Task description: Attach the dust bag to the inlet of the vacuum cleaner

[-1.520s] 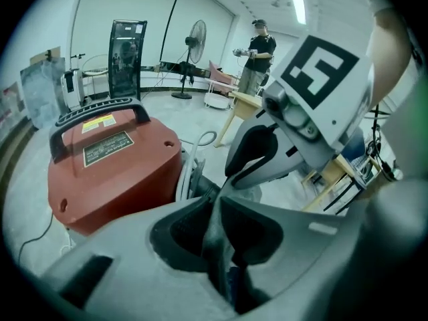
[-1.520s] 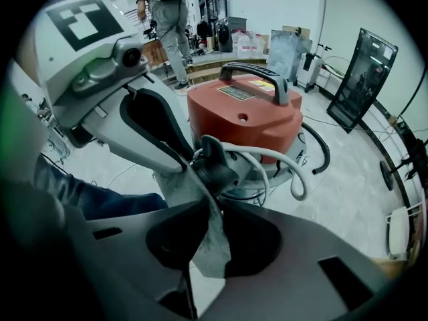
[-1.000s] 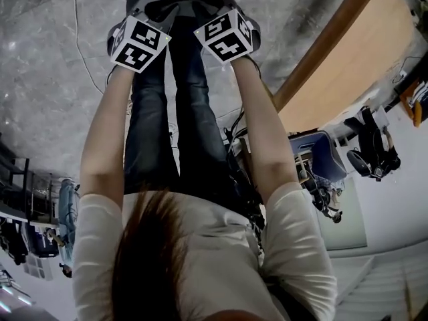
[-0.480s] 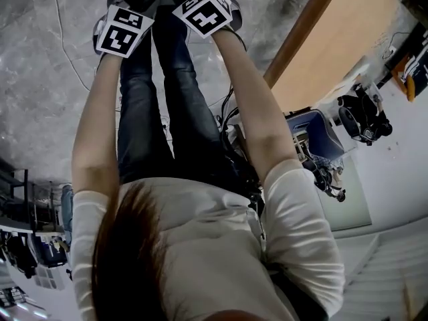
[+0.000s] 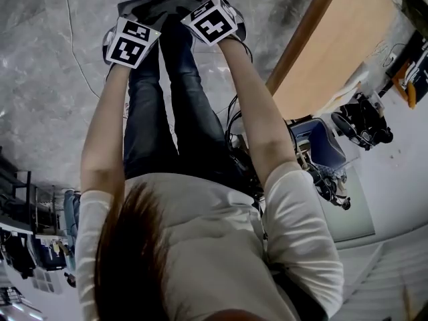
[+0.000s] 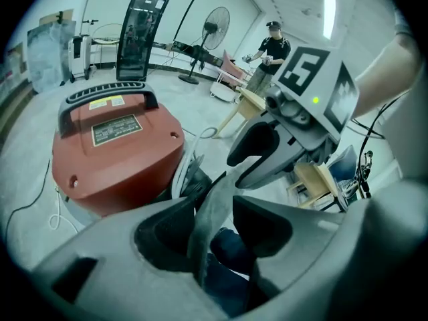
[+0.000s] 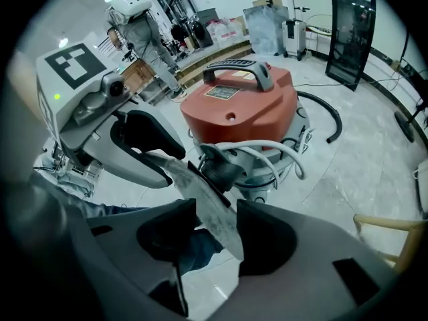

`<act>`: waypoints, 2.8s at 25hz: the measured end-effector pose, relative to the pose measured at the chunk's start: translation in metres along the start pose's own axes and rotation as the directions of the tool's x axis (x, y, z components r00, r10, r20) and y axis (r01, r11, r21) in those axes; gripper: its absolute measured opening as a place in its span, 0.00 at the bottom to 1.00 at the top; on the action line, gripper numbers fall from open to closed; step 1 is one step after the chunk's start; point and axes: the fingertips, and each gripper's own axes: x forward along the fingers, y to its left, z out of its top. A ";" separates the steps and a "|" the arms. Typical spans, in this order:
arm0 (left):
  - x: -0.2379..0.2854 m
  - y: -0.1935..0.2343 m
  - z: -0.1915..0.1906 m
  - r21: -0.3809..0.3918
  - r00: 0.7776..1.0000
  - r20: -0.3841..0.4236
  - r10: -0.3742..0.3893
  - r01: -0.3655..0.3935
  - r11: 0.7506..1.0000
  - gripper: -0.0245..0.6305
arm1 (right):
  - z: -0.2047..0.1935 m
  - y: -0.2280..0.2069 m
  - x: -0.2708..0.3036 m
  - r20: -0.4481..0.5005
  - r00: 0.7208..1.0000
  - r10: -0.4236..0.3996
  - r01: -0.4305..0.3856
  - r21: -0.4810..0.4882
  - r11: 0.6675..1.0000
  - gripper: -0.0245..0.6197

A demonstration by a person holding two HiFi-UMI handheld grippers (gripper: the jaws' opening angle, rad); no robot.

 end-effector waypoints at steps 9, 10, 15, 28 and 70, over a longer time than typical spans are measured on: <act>-0.054 -0.007 0.034 -0.055 0.992 0.093 0.080 -0.075 0.996 0.31 | 0.026 -0.004 -0.066 0.102 0.993 -0.053 0.047 0.057 0.997 0.26; -0.064 -0.006 0.041 -0.077 0.988 0.119 0.101 -0.092 0.993 0.29 | 0.031 -0.004 -0.076 0.115 0.991 -0.065 0.058 0.058 0.997 0.24; -0.110 -0.005 0.079 -0.092 0.958 0.233 0.168 -0.150 0.984 0.16 | 0.063 -0.009 -0.125 0.188 0.974 -0.123 0.119 0.029 0.992 0.14; -0.199 -0.049 0.170 -0.086 0.871 0.427 0.244 -0.229 0.970 0.07 | 0.127 0.021 -0.242 0.388 0.910 -0.148 0.156 0.012 0.988 0.04; -0.410 -0.155 0.284 -0.108 0.575 0.740 0.350 -0.412 0.905 0.07 | 0.152 0.088 -0.523 0.842 0.500 -0.203 0.154 0.145 0.977 0.04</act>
